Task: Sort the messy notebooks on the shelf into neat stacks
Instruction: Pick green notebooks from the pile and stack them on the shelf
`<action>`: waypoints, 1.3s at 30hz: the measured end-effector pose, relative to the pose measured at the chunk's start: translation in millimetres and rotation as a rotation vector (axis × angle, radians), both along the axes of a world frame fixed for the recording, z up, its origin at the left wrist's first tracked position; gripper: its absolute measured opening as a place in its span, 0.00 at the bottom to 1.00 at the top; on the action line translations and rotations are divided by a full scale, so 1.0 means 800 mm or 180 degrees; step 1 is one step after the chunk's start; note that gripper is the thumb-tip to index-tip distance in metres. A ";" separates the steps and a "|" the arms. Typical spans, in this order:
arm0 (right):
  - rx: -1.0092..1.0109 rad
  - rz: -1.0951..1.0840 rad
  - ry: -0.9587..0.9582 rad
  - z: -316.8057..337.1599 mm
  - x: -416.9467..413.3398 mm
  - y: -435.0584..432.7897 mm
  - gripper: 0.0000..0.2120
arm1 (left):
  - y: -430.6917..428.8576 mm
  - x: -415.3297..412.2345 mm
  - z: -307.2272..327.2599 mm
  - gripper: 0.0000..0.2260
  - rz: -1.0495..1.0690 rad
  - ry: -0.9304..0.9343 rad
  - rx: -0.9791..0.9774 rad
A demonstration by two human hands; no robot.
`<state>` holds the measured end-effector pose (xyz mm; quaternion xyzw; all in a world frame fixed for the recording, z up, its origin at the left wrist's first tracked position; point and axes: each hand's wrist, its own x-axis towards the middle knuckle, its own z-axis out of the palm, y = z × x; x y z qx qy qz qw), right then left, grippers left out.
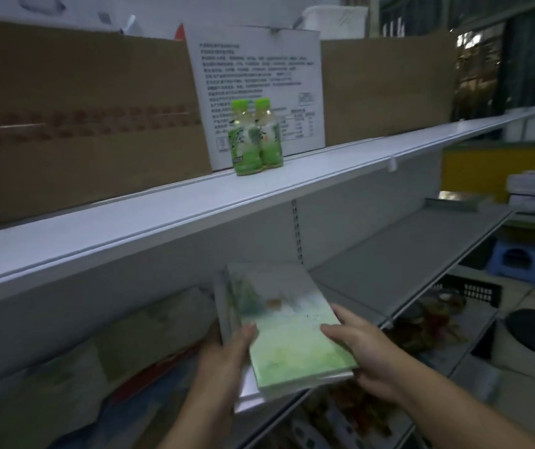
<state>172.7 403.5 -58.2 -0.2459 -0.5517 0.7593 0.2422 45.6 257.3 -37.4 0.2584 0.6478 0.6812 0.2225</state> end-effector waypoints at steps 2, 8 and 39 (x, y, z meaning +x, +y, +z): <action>0.0056 -0.0046 -0.0008 -0.004 0.033 0.040 0.15 | 0.052 0.033 -0.005 0.07 -0.0206 -0.0084 -0.0070; 0.0178 -0.0465 -0.0177 -0.026 0.126 0.146 0.15 | 0.184 0.114 -0.029 0.08 -0.0774 -0.0649 -0.0106; 0.0064 -0.1377 -0.1035 -0.060 0.313 0.707 0.29 | 0.848 0.259 -0.119 0.20 -0.1264 -0.0729 -0.0301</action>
